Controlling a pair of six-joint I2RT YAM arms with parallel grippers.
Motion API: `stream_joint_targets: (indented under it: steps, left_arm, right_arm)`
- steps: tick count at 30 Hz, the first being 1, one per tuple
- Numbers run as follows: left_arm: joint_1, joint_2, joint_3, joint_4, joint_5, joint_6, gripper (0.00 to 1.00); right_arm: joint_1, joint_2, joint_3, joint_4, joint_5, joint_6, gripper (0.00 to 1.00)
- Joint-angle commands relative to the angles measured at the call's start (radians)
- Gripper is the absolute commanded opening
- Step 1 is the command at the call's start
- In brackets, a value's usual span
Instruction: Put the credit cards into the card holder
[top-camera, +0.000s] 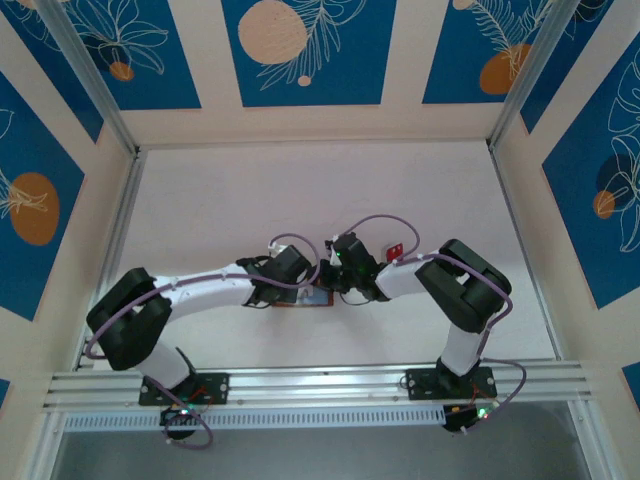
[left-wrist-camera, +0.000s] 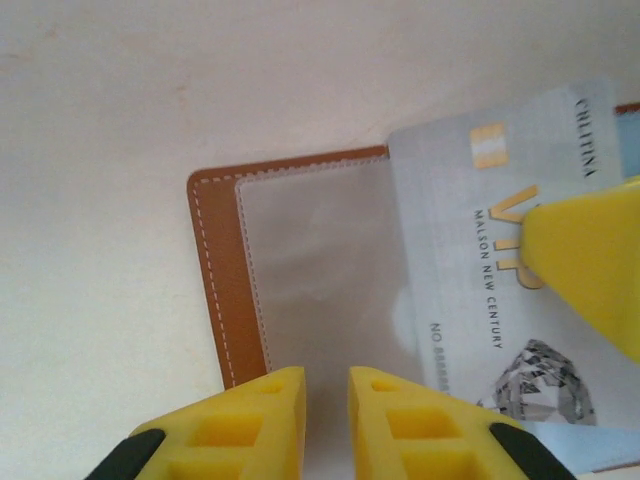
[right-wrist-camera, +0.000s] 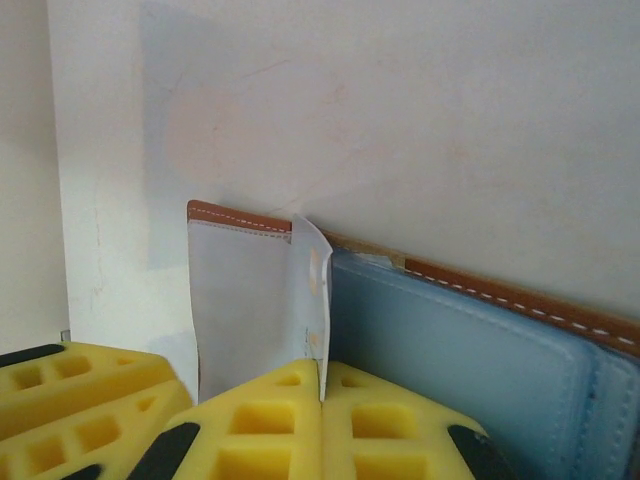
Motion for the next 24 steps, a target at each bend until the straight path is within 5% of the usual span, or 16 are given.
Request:
stream_joint_targets:
  steps: [1,24]
  left_arm:
    - [0.024,-0.004,0.01,-0.056,0.003,0.028,0.18]
    - [0.054,0.1,-0.084,0.02,0.043,0.039,0.03]
  right_arm:
    - [0.021,0.013,0.0,-0.201,0.021,-0.042,0.0]
    - [0.013,0.008,0.115,-0.282,-0.118,-0.089,0.0]
